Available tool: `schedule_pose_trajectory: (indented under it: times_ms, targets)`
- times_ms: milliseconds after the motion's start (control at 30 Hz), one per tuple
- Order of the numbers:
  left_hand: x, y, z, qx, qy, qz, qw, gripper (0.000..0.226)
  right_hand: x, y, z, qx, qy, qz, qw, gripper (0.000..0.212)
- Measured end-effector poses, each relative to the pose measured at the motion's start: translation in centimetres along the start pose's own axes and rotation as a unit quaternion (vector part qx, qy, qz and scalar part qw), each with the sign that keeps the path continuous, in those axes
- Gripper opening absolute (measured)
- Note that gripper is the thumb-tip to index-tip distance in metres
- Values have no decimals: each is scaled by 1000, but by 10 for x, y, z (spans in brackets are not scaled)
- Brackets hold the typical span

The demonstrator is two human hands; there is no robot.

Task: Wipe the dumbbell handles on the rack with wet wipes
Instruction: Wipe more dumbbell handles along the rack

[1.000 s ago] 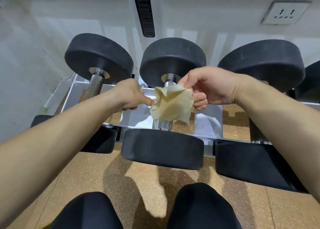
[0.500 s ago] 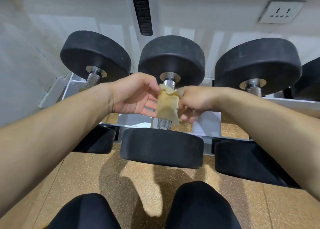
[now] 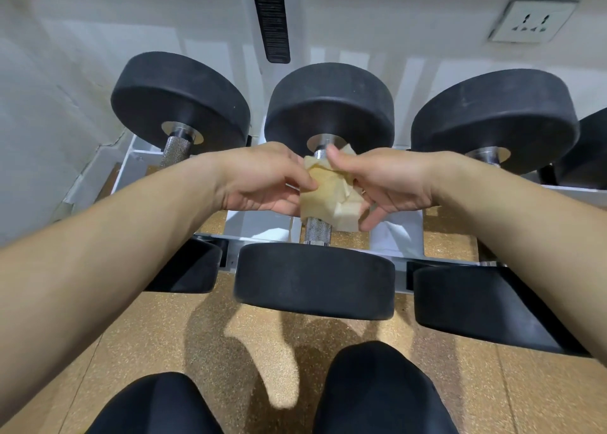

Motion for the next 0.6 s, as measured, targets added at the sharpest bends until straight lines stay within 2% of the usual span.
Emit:
schedule_pose_trajectory:
  times_ms: [67, 167, 300, 500, 533, 600]
  targets:
    - [0, -1, 0, 1, -2, 0, 1000, 20, -4, -4, -1, -12, -5, -57, 998, 50]
    - [-5, -3, 1, 2, -38, -13, 999, 23, -4, -1, -1, -24, -14, -41, 999, 33]
    - [-13, -7, 2, -1, -80, -15, 997, 22, -8, -1, 1, -37, -5, -53, 998, 43]
    - [-21, -10, -1, -10, -190, -11, 982, 14, -10, 1, 2, -35, 52, -73, 995, 38]
    - [-21, -10, -1, -11, -209, -8, 978, 15, -9, 1, 2, -34, 66, -72, 995, 37]
    - [-21, -10, -1, -5, -247, 1, 969, 32, -8, 2, 2, -35, 94, -68, 993, 38]
Point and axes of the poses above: each hand's wrist, its own y-axis away from the middle knuckle, its own x-axis out of the palm, z = x × y, the point moved 6 cm from there along -y, towards the middle knuckle, and after that the axes turned 9 degrees about x, right-handed, at the moved point
